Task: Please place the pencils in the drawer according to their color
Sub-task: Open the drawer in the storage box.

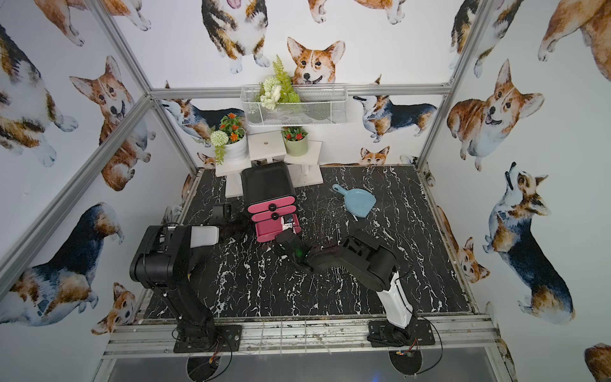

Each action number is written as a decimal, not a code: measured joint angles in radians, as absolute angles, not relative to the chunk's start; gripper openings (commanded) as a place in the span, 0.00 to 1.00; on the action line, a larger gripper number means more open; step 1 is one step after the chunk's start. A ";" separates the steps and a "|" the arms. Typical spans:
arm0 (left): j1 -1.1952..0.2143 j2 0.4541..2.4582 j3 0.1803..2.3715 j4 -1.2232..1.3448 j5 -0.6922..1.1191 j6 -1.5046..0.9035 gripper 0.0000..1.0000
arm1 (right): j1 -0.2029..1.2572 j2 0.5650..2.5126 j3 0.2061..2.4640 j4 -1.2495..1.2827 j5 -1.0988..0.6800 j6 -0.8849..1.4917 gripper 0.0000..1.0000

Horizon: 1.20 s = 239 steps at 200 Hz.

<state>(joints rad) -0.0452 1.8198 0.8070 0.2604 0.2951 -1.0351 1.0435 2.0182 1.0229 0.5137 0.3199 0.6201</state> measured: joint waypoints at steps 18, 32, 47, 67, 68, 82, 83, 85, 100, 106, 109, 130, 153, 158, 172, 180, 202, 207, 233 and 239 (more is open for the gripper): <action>-0.049 1.818 0.800 0.273 0.295 -1.039 0.00 | 1.047 1.977 0.998 0.463 0.311 0.645 0.00; -0.051 1.814 0.797 0.273 0.295 -1.042 0.00 | 1.047 1.951 0.981 0.431 0.304 0.661 0.00; -0.052 1.811 0.796 0.271 0.295 -1.043 0.00 | 1.047 1.933 0.975 0.395 0.295 0.681 0.00; -0.052 1.800 0.796 0.260 0.295 -1.042 0.00 | 1.047 1.916 0.973 0.353 0.275 0.699 0.00; -0.052 1.799 0.796 0.260 0.295 -1.042 0.00 | 1.047 1.915 0.973 0.349 0.274 0.701 0.00; -0.052 1.790 0.796 0.249 0.295 -1.042 0.00 | 1.047 1.898 0.968 0.315 0.258 0.714 0.00; -0.052 1.789 0.796 0.247 0.295 -1.042 0.00 | 1.047 1.897 0.968 0.313 0.258 0.715 0.00; -0.052 1.788 0.796 0.246 0.295 -1.042 0.00 | 1.047 1.894 0.967 0.307 0.256 0.717 0.00; -0.052 1.781 0.792 0.242 0.294 -1.042 0.00 | 1.047 1.866 0.955 0.265 0.239 0.734 0.00; -0.052 1.779 0.790 0.239 0.294 -1.041 0.00 | 1.047 1.855 0.949 0.250 0.234 0.738 0.06; -0.052 1.777 0.789 0.236 0.294 -1.041 0.00 | 1.047 1.849 0.945 0.242 0.232 0.739 0.10; -0.052 1.766 0.782 0.228 0.294 -1.038 0.00 | 1.047 1.827 0.936 0.192 0.224 0.747 0.39; -0.052 1.751 0.772 0.229 0.292 -1.037 0.00 | 1.046 1.813 0.937 0.123 0.234 0.760 0.52; -0.052 1.749 0.770 0.229 0.290 -1.035 0.00 | 1.046 1.808 0.937 0.107 0.236 0.760 0.56; -0.052 1.744 0.768 0.227 0.286 -1.035 0.00 | 1.045 1.784 0.932 0.072 0.239 0.760 0.65; -0.052 1.742 0.768 0.228 0.286 -1.035 0.00 | 1.045 1.762 0.925 0.052 0.241 0.760 0.68; -0.052 1.740 0.768 0.228 0.285 -1.035 0.00 | 1.048 1.688 0.902 -0.008 0.243 0.758 0.67; -0.052 1.737 0.768 0.226 0.285 -1.035 0.00 | 1.049 1.667 0.898 -0.025 0.244 0.758 0.65; -0.052 1.695 0.756 0.218 0.271 -1.034 0.00 | 1.055 1.501 0.868 -0.138 0.255 0.757 0.55; -0.052 1.684 0.749 0.218 0.268 -1.034 0.00 | 1.052 1.460 0.866 -0.172 0.260 0.757 0.53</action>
